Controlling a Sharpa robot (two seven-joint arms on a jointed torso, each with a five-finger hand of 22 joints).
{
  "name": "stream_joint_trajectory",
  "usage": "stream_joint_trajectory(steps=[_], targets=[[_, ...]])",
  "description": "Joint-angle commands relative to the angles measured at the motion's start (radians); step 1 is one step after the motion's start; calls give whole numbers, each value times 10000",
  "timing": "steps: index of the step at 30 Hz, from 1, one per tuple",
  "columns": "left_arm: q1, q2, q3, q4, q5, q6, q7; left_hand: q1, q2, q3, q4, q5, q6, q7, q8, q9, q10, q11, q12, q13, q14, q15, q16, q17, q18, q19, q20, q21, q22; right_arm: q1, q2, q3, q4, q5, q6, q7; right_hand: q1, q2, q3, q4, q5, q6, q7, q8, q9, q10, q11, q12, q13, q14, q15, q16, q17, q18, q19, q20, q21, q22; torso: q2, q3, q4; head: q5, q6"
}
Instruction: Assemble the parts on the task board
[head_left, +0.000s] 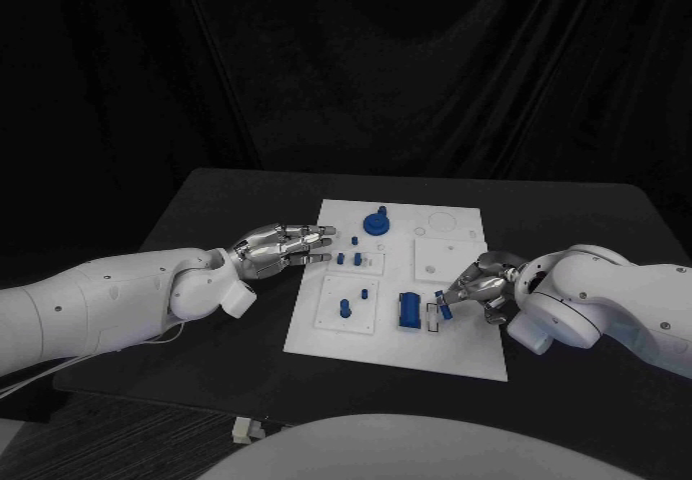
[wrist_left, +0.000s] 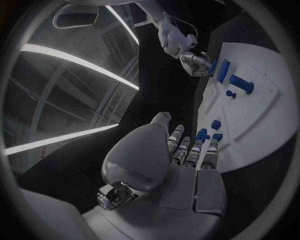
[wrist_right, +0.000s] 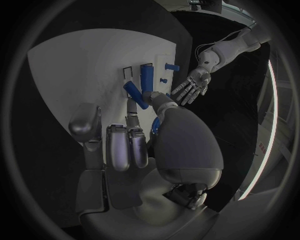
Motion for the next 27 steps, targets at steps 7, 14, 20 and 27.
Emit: stream_joint_trajectory(steps=[7, 14, 20, 27], targets=[[-14, 20, 9, 9, 16, 143, 28, -56, -75, 631, -96, 198, 50, 53, 12, 47, -36, 54, 197, -16, -97, 0, 163, 114, -7, 114, -2, -58, 54, -188, -29, 2, 61, 210, -341, -205, -115, 399, 951, -282, -77, 162, -141, 303, 701, 1111, -79, 198, 2643, 609, -88, -119, 148, 136, -75, -21, -279, 1311, -7, -6, -3, -25, 2], [-14, 28, 9, 6, 16, 162, -1, -56, -75, 631, -96, 198, 50, 53, 12, 47, -36, 54, 197, -16, -97, 0, 163, 114, -7, 114, -2, -58, 54, -298, 10, 2, 70, 212, -321, -211, -248, 487, 924, -310, -428, 104, -150, 321, 791, 1111, -83, 198, 2643, 591, -86, -175, 61, 162, -122, -12, -437, 1272, -4, 0, -6, -14, 2], [-15, 22, 9, 7, 16, 171, -31, -56, -75, 631, -96, 198, 50, 53, 12, 47, -36, 54, 197, -16, -97, 0, 163, 114, -7, 114, -2, -58, 54, -336, 72, 2, 30, 196, -193, -224, -368, 550, 893, -288, -679, 64, -151, 323, 840, 1111, -84, 198, 2643, 587, -86, -200, 26, 174, -143, -9, -521, 1251, 4, 2, -1, -20, 2], [-15, 22, 9, 7, 16, 184, -58, -56, -75, 631, -96, 198, 50, 53, 12, 47, -36, 54, 197, -16, -97, 0, 163, 114, -7, 114, -2, -58, 54, -346, 110, 1, -22, 85, -19, -237, -472, 610, 872, -247, -831, 54, -157, 330, 877, 1111, -86, 198, 2643, 579, -86, -228, -19, 186, -161, -7, -602, 1231, 0, 2, -4, -16, 2]])
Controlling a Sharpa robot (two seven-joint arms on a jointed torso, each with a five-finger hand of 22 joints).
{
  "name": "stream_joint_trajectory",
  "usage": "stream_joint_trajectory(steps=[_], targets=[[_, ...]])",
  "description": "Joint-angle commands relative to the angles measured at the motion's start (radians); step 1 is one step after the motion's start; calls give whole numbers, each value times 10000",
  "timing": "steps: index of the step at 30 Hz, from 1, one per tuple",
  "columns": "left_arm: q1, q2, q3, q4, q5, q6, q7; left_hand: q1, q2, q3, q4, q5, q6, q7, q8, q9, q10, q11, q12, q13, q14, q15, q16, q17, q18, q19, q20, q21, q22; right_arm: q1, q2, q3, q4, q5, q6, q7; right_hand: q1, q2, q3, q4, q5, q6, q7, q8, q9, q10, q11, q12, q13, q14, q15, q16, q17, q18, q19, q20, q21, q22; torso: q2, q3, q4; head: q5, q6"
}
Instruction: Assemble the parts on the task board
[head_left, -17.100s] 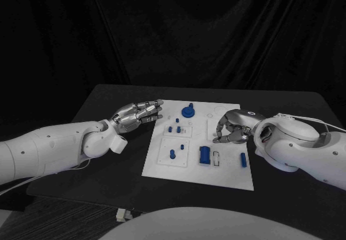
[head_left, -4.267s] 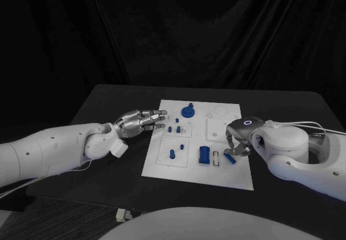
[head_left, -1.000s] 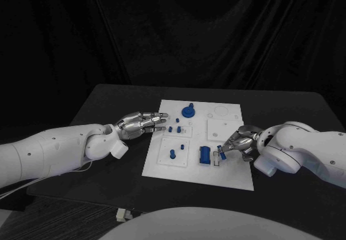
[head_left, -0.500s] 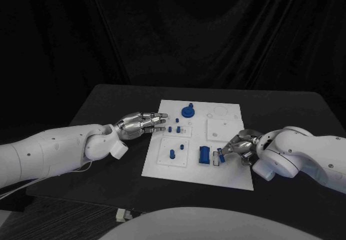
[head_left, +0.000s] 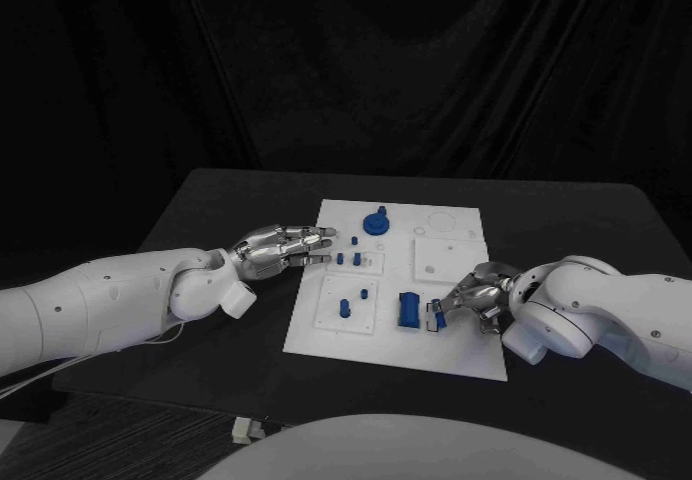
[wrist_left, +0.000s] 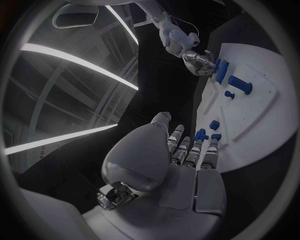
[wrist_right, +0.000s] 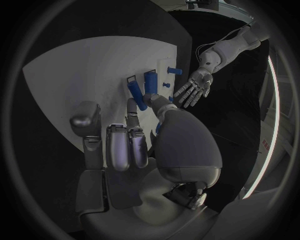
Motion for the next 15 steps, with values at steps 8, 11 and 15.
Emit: stream_joint_trajectory(steps=[8, 11, 15], targets=[[-14, 11, 9, 12, 16, 176, 31, -67, -90, 656, -114, 198, 60, 56, 15, 48, -34, 53, 199, -16, -98, 0, 167, 115, -8, 115, -4, -58, 52, -32, 37, 4, -48, -267, 353, -204, -345, 456, 737, -85, -94, 84, -173, 412, 908, 1111, -97, 198, 2643, 569, -92, -168, -73, 197, -19, 8, -341, 1211, 0, 3, 4, 8, 2], [-14, 10, 9, 7, 16, 182, 21, -68, -92, 659, -116, 198, 55, 57, 14, 48, -35, 53, 198, -16, -96, 1, 170, 115, -8, 116, -4, -57, 55, -35, 45, 3, -74, -328, 446, -215, -365, 473, 735, -77, -129, 90, -178, 424, 926, 1111, -102, 198, 2643, 554, -95, -206, -144, 212, -41, 7, -429, 1189, 2, 1, 1, 13, 2], [-15, 16, 9, 0, 16, 195, 13, -69, -93, 663, -120, 199, 57, 57, 15, 48, -35, 53, 198, -16, -98, 1, 167, 115, -8, 116, -4, -57, 55, -44, 62, 3, -105, -378, 508, -222, -374, 487, 738, -72, -141, 88, -179, 426, 933, 1111, -104, 198, 2643, 550, -96, -216, -160, 217, -48, 6, -460, 1182, -2, 1, 3, 22, 2]])
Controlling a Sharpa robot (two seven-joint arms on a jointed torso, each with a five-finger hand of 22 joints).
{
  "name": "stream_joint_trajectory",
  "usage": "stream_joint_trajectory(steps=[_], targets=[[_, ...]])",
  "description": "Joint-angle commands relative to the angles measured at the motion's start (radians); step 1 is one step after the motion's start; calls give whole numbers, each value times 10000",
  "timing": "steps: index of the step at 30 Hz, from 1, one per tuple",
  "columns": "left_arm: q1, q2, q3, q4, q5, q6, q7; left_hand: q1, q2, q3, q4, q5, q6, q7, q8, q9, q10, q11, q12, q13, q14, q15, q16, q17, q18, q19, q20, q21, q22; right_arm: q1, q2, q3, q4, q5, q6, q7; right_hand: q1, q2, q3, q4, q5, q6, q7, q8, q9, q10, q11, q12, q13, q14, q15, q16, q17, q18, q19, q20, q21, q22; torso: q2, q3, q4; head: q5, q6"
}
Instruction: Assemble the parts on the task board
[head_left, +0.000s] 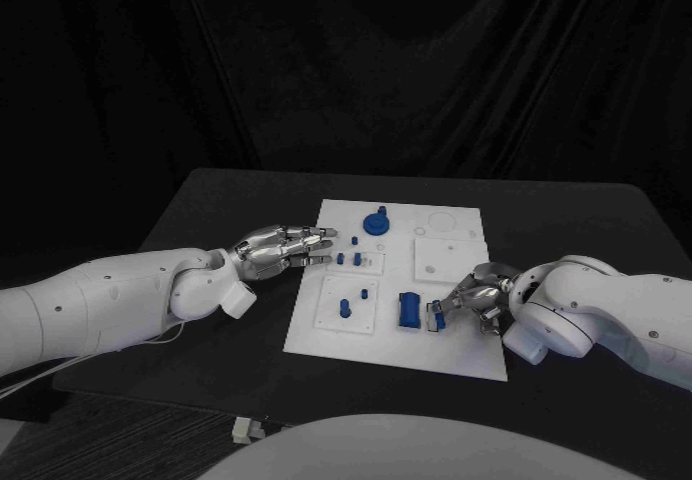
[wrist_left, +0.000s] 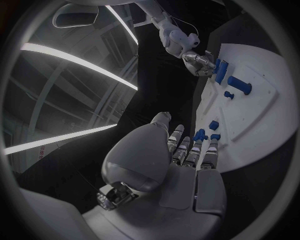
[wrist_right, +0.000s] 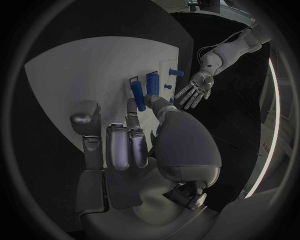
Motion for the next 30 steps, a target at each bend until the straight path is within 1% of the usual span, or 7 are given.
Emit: stream_joint_trajectory(steps=[1, 14, 17, 19, 22, 27, 30], targets=[[-14, 19, 8, 2, 16, 175, 60, -69, -93, 662, -119, 199, 57, 57, 15, 48, -35, 53, 198, -16, -98, 1, 167, 115, -7, 116, -4, -57, 55, -36, 21, 3, -24, -199, 263, -190, -199, 319, 744, -58, 117, 77, -177, 427, 937, 1111, -105, 198, 2643, 543, -98, -205, -144, 221, -57, 6, -153, 1173, -2, -2, 1, 10, 2], [-19, 20, 8, -9, 16, 196, 37, -69, -95, 674, -128, 207, 52, 58, 14, 47, -36, 53, 197, -16, -98, 4, 169, 115, -7, 118, -3, -56, 60, -80, 53, 2, -62, -389, 390, -201, -237, 351, 747, -42, 71, 59, -177, 432, 963, 1111, -106, 198, 2643, 527, -99, -248, -215, 235, -81, 5, -248, 1149, 3, -1, 2, 0, 2], [-21, 22, 8, -10, 16, 203, 33, -69, -98, 685, -137, 217, 57, 59, 15, 48, -38, 54, 192, -17, -97, 6, 172, 115, -7, 117, -3, -57, 55, -88, 59, 2, -63, -441, 399, -202, -358, 388, 717, 20, -101, 47, -182, 451, 1018, 1111, -107, 198, 2643, 526, -100, -264, -222, 237, -88, 4, -290, 1136, 0, 0, 0, -4, 2], [-21, 25, 8, -10, 16, 206, 32, -69, -98, 685, -137, 217, 57, 59, 15, 48, -38, 54, 192, -17, -97, 6, 172, 115, -7, 117, -3, -57, 55, -90, 64, 2, -64, -456, 403, -202, -370, 393, 714, 27, -121, 47, -183, 453, 1024, 1111, -108, 198, 2643, 528, -100, -263, -218, 237, -87, 4, -288, 1136, 2, 1, 0, -2, 2], [-23, 28, 8, -11, 16, 212, 33, -69, -102, 707, -155, 237, 53, 61, 15, 47, -39, 56, 192, -17, -98, 10, 174, 115, -8, 119, -2, -56, 58, -95, 72, 2, -67, -478, 422, -203, -473, 440, 693, 79, -397, 33, -196, 473, 1088, 1111, -118, 198, 2643, 534, -108, -274, -223, 238, -81, -1, -313, 1129, 2, 2, 1, -3, 2], [-25, 25, 8, -12, 16, 211, 32, -70, -105, 722, -166, 251, 54, 62, 15, 48, -39, 57, 192, -17, -97, 11, 176, 116, -8, 120, -1, -56, 58, -103, 85, 2, -74, -564, 496, -206, -470, 453, 700, 75, -422, 33, -202, 477, 1097, 1111, -121, 198, 2643, 531, -109, -286, -244, 241, -84, -2, -334, 1124, -1, 0, -2, 4, 2], [-27, 23, 8, -9, 16, 215, 30, -70, -105, 722, -166, 251, 54, 62, 15, 48, -39, 57, 192, -17, -97, 11, 176, 116, -8, 120, -1, -56, 58, -109, 94, 2, -80, -583, 516, -207, -575, 530, 704, 162, -416, 25, -188, 477, 1119, 1111, -115, 198, 2643, 533, -107, -289, -242, 243, -85, -3, -364, 1117, 2, 3, 0, -7, 2]])
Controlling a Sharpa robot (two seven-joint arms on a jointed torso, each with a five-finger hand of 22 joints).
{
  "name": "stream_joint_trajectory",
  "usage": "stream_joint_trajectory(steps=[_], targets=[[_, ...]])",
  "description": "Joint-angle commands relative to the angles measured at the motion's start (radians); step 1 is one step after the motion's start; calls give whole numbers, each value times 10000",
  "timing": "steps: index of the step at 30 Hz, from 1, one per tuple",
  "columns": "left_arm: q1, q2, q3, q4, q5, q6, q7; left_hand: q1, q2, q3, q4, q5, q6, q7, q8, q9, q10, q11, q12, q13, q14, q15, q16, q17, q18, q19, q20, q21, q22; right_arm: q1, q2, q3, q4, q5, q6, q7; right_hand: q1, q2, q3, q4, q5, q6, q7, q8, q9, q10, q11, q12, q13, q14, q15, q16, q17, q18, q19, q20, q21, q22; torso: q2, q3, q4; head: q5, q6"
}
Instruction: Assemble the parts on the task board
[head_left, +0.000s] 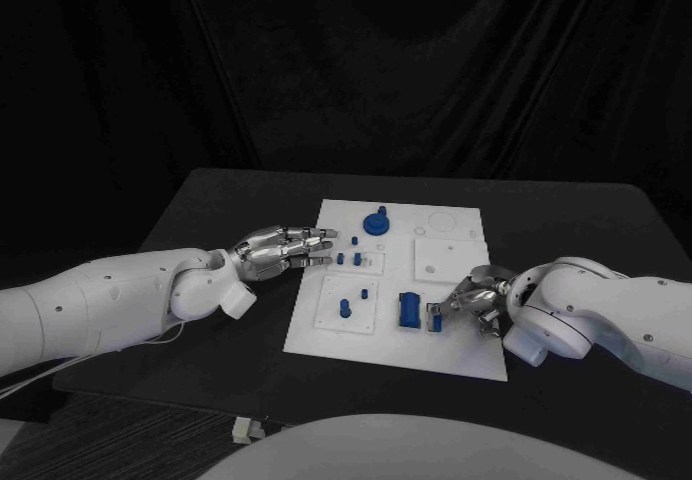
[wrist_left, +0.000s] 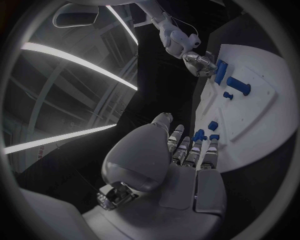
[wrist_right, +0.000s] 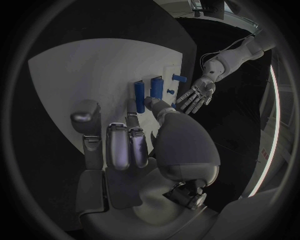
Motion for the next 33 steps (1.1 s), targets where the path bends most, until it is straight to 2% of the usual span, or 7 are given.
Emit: stream_joint_trajectory(steps=[1, 18, 27, 33], targets=[[-18, 14, 9, 10, 17, 161, 84, -71, -110, 218, -69, 155, 53, 64, 15, 48, -40, 60, 192, -17, -98, 12, 178, 116, -10, 121, -1, -55, 59, -36, 14, 2, -6, -160, 161, -174, -235, 189, 703, 159, 78, 343, -120, 475, 674, 1111, -114, 198, 2643, 535, -106, -208, -102, 242, -81, -2, -244, 1116, 0, 3, 2, -7, 2], [-24, 27, 9, 0, 17, 191, 54, -74, -115, 238, -85, 177, 45, 67, 15, 47, -41, 61, 191, -17, -100, 14, 177, 115, -11, 121, 0, -56, 55, -52, 39, 2, -41, -178, 232, -173, -480, 189, 634, 302, -135, 326, -124, 478, 730, 1111, -113, 198, 2643, 542, -104, -213, -97, 245, -73, -1, -293, 1107, 3, 2, 1, -15, 2], [-27, 37, 9, -6, 17, 201, 47, -78, -121, 257, -99, 195, 59, 71, 16, 49, -41, 65, 192, -17, -101, 14, 179, 115, -12, 122, 0, -56, 55, -58, 54, 2, -52, -178, 296, -171, -547, 38, 526, 255, -757, 305, -137, 479, 802, 1111, -119, 198, 2643, 551, -108, -212, -79, 244, -54, -3, -327, 1106, 0, 3, -1, -10, 2], [-28, 42, 9, -9, 17, 206, 45, -78, -121, 257, -99, 195, 59, 71, 16, 49, -41, 65, 192, -17, -101, 14, 179, 115, -12, 122, 0, -56, 55, -60, 59, 2, -55, -193, 343, -171, -440, 15, 549, 153, -806, 289, -153, 478, 825, 1111, -132, 198, 2643, 556, -116, -206, -63, 246, -48, -8, -338, 1107, -1, 2, 1, -19, 2]])
